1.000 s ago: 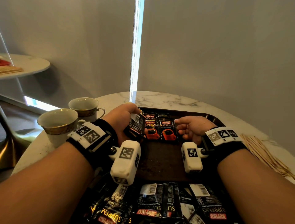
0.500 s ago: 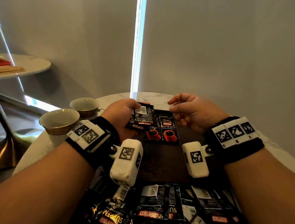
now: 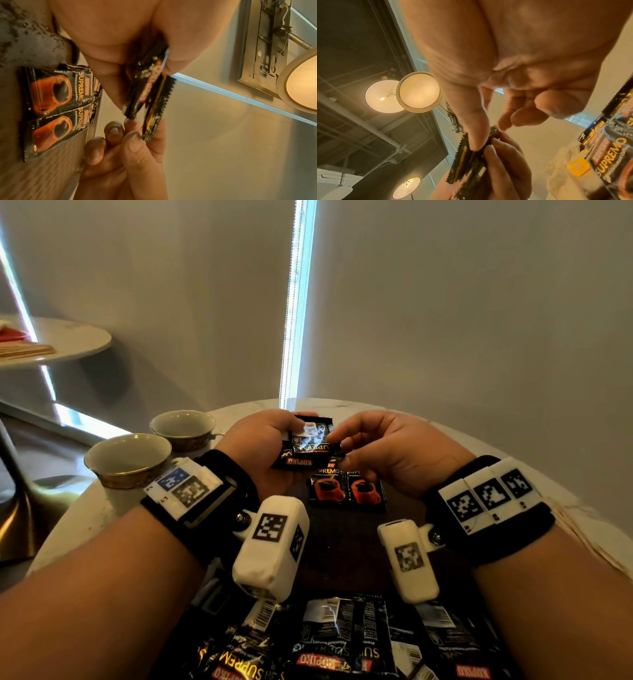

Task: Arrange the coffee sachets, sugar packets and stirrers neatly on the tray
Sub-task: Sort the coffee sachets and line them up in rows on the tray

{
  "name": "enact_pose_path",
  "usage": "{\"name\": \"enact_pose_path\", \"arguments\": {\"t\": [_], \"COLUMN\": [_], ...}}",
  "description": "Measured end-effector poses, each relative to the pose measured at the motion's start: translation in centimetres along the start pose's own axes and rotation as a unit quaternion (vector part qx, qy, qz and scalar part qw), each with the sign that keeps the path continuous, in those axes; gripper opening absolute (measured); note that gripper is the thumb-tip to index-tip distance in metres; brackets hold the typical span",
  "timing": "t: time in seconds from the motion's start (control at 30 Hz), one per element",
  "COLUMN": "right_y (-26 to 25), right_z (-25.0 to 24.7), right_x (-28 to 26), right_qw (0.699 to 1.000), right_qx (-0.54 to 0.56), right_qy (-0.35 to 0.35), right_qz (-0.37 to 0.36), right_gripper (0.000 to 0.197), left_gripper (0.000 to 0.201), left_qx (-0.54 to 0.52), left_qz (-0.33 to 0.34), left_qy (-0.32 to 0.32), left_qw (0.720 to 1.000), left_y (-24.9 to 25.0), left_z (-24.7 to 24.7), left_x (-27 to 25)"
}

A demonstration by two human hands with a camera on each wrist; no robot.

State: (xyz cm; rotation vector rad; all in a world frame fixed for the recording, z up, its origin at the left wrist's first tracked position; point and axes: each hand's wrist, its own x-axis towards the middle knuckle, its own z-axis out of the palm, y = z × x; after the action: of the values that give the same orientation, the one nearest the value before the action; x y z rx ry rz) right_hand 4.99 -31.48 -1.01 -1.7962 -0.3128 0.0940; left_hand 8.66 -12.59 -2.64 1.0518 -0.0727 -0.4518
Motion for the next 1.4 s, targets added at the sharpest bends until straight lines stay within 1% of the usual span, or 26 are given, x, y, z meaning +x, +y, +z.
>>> {"name": "enact_pose_path", "arguments": {"t": [0.07, 0.13, 0.2, 0.3, 0.43, 0.53, 0.67, 0.73, 0.8, 0.9, 0.97, 1.0, 1.07, 1.1, 1.2, 1.27, 1.4], "right_y": [-0.1, -0.2, -0.3, 0.1, 0.3, 0.4, 0.9, 0.7, 0.6, 0.9, 1.2, 1.3, 1.4, 1.5, 1.6, 1.6, 1.5], "right_z": [0.1, 0.3, 0.5, 0.3, 0.3, 0.1, -0.2, -0.3, -0.3, -0.4, -0.3, -0.2, -0.3, -0.2, 0.1, 0.3, 0.5], "right_x": [-0.2, -0.3, -0.3, 0.0, 0.4, 0.7, 1.2, 1.3, 1.3, 1.2, 1.2, 1.2, 1.2, 1.1, 1.1, 1.0, 0.8], "right_qw": [1.000, 1.000, 1.000, 1.000, 0.997, 0.992, 0.978, 0.974, 0.974, 0.975, 0.976, 0.976, 0.976, 0.976, 0.976, 0.976, 0.977], "right_qx": [-0.016, -0.023, -0.015, 0.003, -0.005, 0.017, 0.077, 0.082, 0.081, 0.084, 0.095, 0.103, 0.110, 0.111, 0.115, 0.114, 0.115], "right_qy": [-0.003, -0.003, 0.002, 0.015, 0.077, 0.119, 0.189, 0.208, 0.210, 0.204, 0.192, 0.187, 0.178, 0.172, 0.161, 0.156, 0.146], "right_qz": [0.000, -0.003, -0.008, -0.017, -0.027, -0.035, -0.039, -0.039, -0.022, 0.021, 0.042, 0.049, 0.062, 0.071, 0.090, 0.099, 0.108], "right_gripper": [0.033, 0.027, 0.021, 0.021, 0.014, 0.013, 0.013, 0.013, 0.013, 0.011, 0.009, 0.008, 0.008, 0.008, 0.010, 0.011, 0.009], "left_gripper": [0.031, 0.029, 0.026, 0.026, 0.034, 0.025, 0.024, 0.022, 0.020, 0.035, 0.037, 0.032, 0.013, 0.010, 0.016, 0.019, 0.015], "left_qx": [0.004, 0.014, 0.028, 0.038, 0.043, 0.065, 0.088, 0.098, 0.090, 0.071, 0.079, 0.081, 0.081, 0.086, 0.130, 0.139, 0.168], "left_qz": [0.000, -0.006, -0.021, -0.047, -0.072, -0.088, -0.093, -0.090, -0.081, -0.070, -0.073, -0.074, -0.072, -0.068, -0.040, -0.033, -0.024], "left_qy": [0.004, 0.009, 0.009, -0.001, 0.001, -0.005, 0.012, 0.026, 0.025, 0.010, -0.004, -0.007, -0.005, -0.001, 0.010, 0.019, 0.037], "left_qw": [1.000, 1.000, 0.999, 0.998, 0.997, 0.994, 0.992, 0.991, 0.992, 0.995, 0.994, 0.994, 0.994, 0.994, 0.991, 0.990, 0.985], "left_y": [0.0, 0.0, 0.0, -0.1, -0.1, -0.1, -0.3, -0.3, -0.2, -0.1, -0.2, -0.2, -0.3, -0.4, -0.6, -0.7, -0.7], "left_z": [0.0, -0.1, 0.0, 0.2, 0.0, 0.0, -0.1, -0.3, -0.7, -0.8, -0.8, -0.7, -0.7, -0.7, -0.9, -0.9, -0.8], "left_x": [0.0, 0.0, -0.2, -0.5, -0.2, -0.1, 0.0, 0.3, 0.8, 0.7, 0.5, 0.4, 0.4, 0.4, 0.7, 0.6, 0.4]}}
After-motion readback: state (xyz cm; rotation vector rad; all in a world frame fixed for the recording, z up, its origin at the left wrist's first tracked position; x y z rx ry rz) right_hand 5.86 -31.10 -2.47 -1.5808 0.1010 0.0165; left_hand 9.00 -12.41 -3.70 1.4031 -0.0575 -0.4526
